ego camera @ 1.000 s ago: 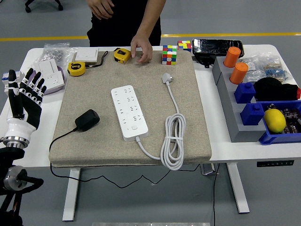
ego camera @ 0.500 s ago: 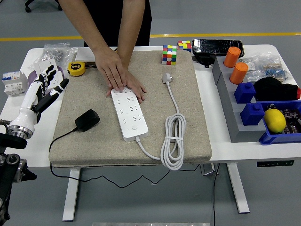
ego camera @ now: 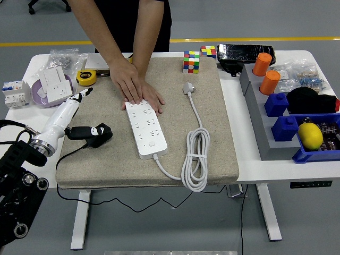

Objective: Pick up the plug,place it near the board,insert it into the board,press the button

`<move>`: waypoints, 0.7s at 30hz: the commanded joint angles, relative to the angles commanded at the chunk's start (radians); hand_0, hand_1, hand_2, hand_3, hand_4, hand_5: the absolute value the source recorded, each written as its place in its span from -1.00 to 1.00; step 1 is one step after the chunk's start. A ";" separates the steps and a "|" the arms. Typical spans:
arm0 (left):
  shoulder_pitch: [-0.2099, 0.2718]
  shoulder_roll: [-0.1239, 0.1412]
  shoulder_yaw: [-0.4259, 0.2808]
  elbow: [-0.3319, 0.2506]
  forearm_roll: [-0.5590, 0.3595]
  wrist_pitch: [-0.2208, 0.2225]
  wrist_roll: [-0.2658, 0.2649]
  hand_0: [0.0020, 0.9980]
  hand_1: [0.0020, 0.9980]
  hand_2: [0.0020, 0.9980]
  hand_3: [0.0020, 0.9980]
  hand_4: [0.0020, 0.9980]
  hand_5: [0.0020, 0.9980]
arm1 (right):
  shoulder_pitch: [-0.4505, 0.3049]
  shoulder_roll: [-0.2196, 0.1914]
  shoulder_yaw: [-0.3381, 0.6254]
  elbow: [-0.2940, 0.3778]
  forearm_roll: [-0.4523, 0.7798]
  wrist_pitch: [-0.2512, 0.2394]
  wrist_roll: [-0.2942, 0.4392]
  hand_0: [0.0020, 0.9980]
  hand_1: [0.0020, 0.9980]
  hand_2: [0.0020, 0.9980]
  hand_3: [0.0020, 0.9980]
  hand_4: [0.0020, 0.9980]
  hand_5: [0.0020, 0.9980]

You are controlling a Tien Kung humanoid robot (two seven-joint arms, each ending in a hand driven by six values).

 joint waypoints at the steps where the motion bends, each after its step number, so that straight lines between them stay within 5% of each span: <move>1: -0.006 -0.001 0.012 0.016 0.003 0.006 -0.002 0.80 0.82 0.58 0.65 1.00 -0.26 | 0.000 0.000 0.000 0.000 0.000 0.000 0.000 0.75 0.64 0.63 0.68 1.00 0.93; 6: -0.025 -0.005 0.044 0.087 0.033 0.026 -0.007 0.80 0.82 0.58 0.65 1.00 -0.26 | 0.000 -0.002 0.000 0.000 -0.002 0.000 -0.002 0.75 0.64 0.63 0.68 1.00 0.93; 7: -0.026 -0.006 0.047 0.098 0.036 0.029 -0.008 0.64 0.59 0.29 0.36 1.00 -0.24 | -0.001 -0.002 0.001 0.000 -0.003 0.000 -0.003 0.74 0.64 0.63 0.68 1.00 0.92; 21: -0.040 -0.023 0.049 0.204 0.092 0.086 -0.021 0.53 0.45 0.18 0.28 1.00 -0.18 | -0.001 -0.006 -0.001 0.000 -0.004 0.002 -0.003 0.74 0.63 0.62 0.68 1.00 0.91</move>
